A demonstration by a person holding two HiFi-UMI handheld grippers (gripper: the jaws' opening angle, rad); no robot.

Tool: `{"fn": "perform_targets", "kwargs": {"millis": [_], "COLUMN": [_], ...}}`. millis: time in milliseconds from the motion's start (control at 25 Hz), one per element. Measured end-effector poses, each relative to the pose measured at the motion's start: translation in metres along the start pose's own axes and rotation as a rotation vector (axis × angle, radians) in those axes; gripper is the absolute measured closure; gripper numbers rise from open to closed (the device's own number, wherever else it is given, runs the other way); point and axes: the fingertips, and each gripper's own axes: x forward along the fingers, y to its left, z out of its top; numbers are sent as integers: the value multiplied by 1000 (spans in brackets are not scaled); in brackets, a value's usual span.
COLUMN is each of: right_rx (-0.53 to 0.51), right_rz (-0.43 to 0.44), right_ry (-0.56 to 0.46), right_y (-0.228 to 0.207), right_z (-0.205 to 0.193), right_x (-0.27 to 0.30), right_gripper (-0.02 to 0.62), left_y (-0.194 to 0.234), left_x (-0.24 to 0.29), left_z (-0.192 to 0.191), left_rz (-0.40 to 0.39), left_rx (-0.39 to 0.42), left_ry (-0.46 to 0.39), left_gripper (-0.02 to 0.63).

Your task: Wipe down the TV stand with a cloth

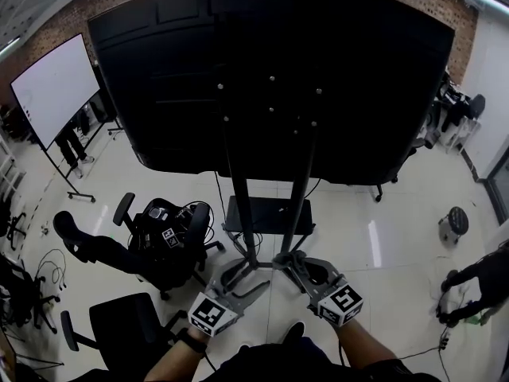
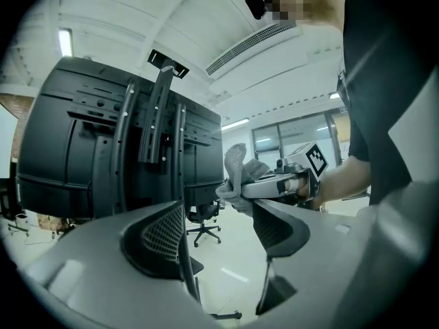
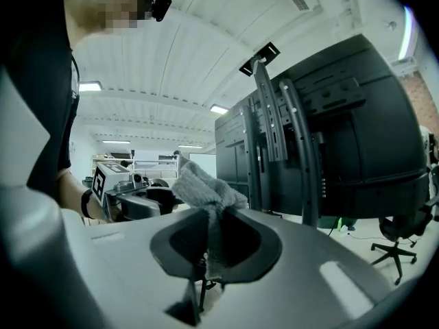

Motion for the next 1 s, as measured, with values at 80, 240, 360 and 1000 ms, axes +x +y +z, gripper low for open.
{"fn": "perform_targets", "kwargs": {"millis": [80, 240, 360, 1000], "right_rx": [0, -1, -10, -82], "right_rz": [-34, -103, -138, -193], "right_ry": [-5, -44, -67, -81], "right_y": [22, 55, 79, 132], "right_z": [3, 16, 27, 45], "right_x": [-4, -12, -20, -88], "right_gripper": [561, 561, 561, 561], "left_y": [-4, -12, -16, -65], "left_x": [-26, -65, -88, -138], "left_z": [8, 14, 12, 43], "left_rz": [-16, -68, -89, -103], "left_rx": [8, 14, -5, 16], "left_ry": [-14, -28, -34, -81], "left_gripper": [267, 267, 267, 268]}}
